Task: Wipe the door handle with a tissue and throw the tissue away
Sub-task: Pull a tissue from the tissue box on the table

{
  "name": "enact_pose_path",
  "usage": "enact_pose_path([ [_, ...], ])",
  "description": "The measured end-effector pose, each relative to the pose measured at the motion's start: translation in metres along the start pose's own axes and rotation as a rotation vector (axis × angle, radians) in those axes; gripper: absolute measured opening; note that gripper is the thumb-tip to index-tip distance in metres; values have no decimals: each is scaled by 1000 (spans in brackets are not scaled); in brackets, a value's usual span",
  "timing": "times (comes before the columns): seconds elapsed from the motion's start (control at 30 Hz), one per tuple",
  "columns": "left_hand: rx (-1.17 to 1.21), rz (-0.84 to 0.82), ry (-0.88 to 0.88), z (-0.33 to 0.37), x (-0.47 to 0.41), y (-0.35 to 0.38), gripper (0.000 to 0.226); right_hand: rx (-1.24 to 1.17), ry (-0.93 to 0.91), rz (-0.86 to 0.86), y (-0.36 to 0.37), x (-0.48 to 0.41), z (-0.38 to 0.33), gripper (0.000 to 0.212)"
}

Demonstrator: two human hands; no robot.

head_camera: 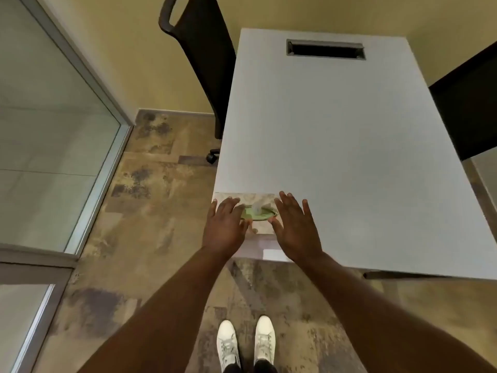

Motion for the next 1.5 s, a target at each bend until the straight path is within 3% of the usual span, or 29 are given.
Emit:
enact_pose_path([
  [0.27,105,114,-5,-3,-30,8,31,-96,64,-10,25,-35,5,40],
  [0.5,180,105,25,-1,-38,12,14,-219,69,40,32,-42,5,18],
  [1.13,132,169,57,24,-21,-48,7,-261,-29,220,-55,-23,-12,7],
  [1.3,284,211,24,25,-11,-84,6,-531,-38,214,-78,-20,-21,19],
  [1.5,396,351,-72,11,12,-153,11,-736,-96,209,-130,-39,-71,8],
])
Point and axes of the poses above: each hand's wrist, its own x-axis away from the middle knuckle, its own y-axis out of the palm, z = x × y, the point moved 9 cm from there along -x, towards the middle knuckle, and after that the axes turned 11 degrees about -z, right-handed, at the moved point
